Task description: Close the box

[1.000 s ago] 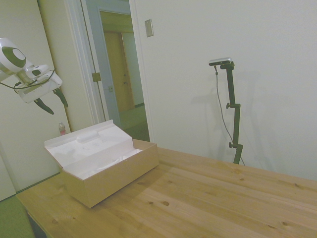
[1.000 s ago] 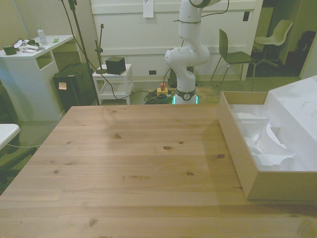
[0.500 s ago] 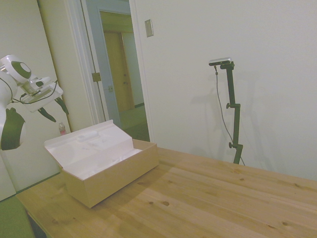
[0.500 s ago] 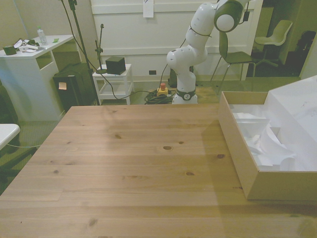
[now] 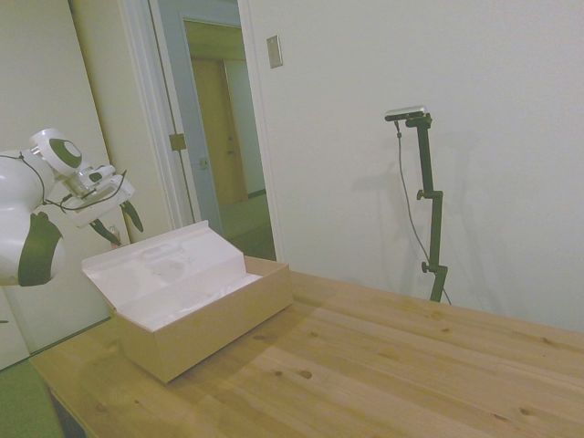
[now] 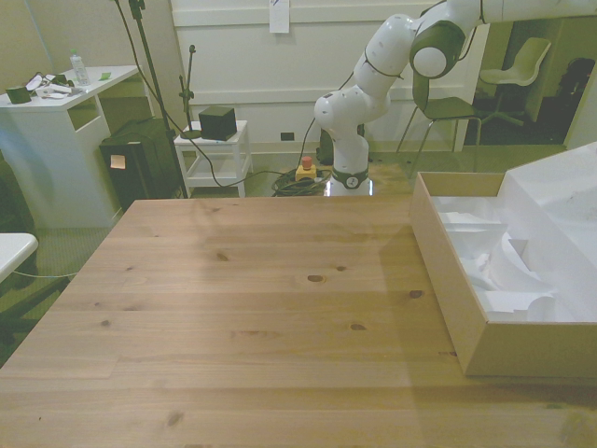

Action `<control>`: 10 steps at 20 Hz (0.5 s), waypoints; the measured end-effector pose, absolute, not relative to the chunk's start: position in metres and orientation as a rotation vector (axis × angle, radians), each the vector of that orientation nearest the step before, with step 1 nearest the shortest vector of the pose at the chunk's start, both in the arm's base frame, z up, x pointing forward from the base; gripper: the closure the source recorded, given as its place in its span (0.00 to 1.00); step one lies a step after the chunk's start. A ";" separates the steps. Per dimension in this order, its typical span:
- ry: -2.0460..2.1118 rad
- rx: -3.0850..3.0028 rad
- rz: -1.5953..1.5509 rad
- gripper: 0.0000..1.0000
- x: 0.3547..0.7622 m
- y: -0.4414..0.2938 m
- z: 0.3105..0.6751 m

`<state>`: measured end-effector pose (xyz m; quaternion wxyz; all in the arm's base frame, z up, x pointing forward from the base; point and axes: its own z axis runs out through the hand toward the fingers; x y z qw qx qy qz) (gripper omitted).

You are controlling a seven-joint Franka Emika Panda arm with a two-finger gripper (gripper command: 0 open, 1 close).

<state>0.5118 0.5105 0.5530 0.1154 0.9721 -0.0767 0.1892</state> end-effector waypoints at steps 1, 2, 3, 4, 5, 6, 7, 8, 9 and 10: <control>-0.235 2.842 0.548 0.00 0.519 0.507 0.546; -0.245 2.838 0.545 0.00 0.525 0.504 0.541; -0.256 2.833 0.542 0.00 0.531 0.500 0.537; -0.266 2.830 0.539 0.00 0.536 0.495 0.534; -0.278 2.827 0.537 0.00 0.541 0.490 0.533; -0.291 2.824 0.537 0.00 0.545 0.484 0.534; -0.304 2.822 0.539 0.00 0.548 0.478 0.537; -0.318 2.822 0.539 0.00 0.551 0.473 0.541; -0.329 2.825 0.540 0.00 0.552 0.467 0.546; -0.340 2.831 0.538 0.00 0.553 0.461 0.551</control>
